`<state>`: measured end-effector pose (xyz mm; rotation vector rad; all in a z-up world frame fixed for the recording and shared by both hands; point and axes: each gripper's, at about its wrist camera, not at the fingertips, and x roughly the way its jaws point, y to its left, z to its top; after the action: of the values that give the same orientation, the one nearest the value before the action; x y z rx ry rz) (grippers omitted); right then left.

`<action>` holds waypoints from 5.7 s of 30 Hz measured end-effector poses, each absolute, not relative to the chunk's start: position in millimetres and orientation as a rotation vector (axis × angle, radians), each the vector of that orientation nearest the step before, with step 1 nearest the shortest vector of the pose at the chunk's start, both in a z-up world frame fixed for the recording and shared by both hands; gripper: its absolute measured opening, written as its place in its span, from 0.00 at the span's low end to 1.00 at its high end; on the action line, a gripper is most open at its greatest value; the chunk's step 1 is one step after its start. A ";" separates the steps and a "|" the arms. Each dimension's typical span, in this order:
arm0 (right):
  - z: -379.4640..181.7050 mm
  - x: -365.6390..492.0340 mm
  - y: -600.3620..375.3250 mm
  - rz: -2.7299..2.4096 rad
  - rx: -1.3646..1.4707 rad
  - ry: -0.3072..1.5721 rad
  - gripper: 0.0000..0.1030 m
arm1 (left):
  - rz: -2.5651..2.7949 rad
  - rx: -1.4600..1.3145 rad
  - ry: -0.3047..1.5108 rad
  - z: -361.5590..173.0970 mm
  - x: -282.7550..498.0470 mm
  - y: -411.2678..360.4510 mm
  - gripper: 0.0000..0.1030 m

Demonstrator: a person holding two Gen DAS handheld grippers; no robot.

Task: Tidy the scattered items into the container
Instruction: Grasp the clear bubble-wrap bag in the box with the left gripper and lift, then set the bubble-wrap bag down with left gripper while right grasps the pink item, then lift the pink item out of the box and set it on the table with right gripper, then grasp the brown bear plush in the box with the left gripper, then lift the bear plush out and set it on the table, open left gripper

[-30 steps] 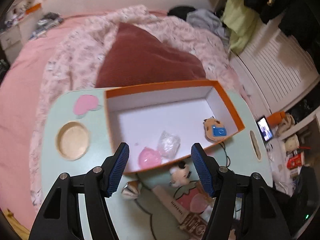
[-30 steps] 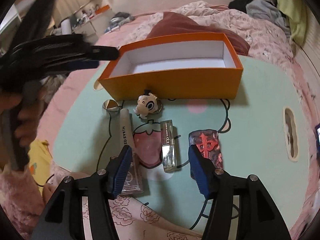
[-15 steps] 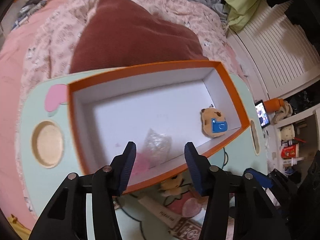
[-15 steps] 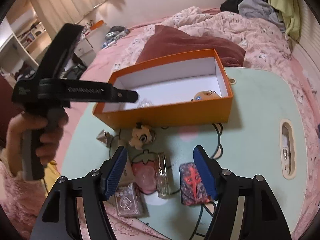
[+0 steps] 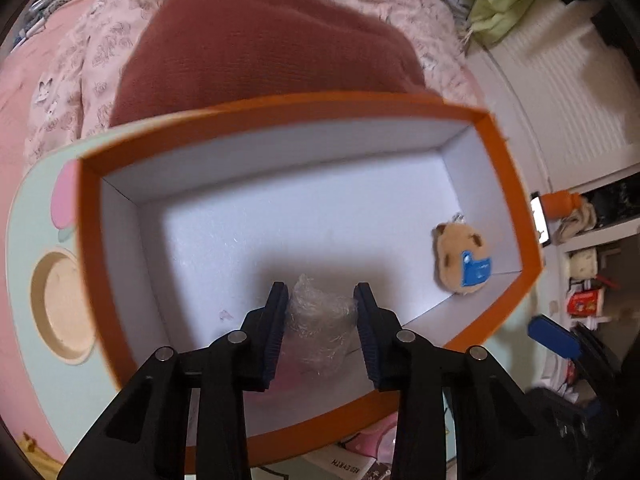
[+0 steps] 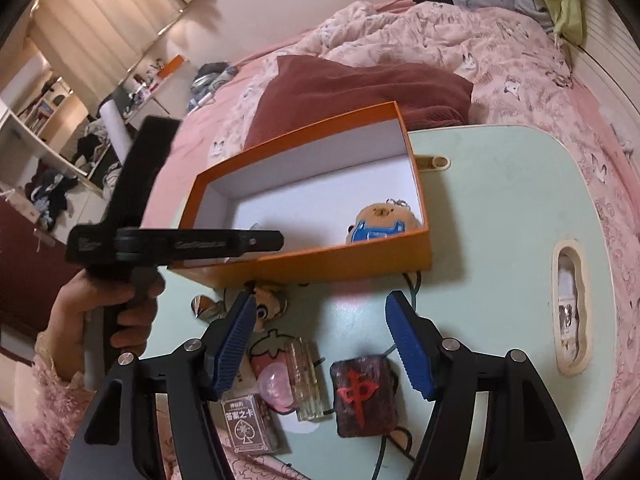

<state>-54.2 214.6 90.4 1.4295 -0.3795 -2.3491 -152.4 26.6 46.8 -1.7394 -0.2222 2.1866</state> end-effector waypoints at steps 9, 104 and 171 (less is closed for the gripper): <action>111.5 -91.9 198.2 -2.292 1.528 -0.296 0.62 | 2.279 -1.431 -0.409 123.4 -94.3 -26.6 0.34; 63.0 17.4 203.8 -2.137 1.513 -0.415 0.18 | 2.094 -1.698 -0.218 56.6 -177.8 121.7 0.44; 78.7 38.5 236.2 -2.555 1.235 -0.338 0.52 | 2.087 -1.408 -0.379 53.3 -54.1 62.1 0.43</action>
<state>38.5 236.2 78.7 1.2346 -0.3378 -2.5552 -54.1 62.1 53.3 -1.4082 -0.3786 2.0865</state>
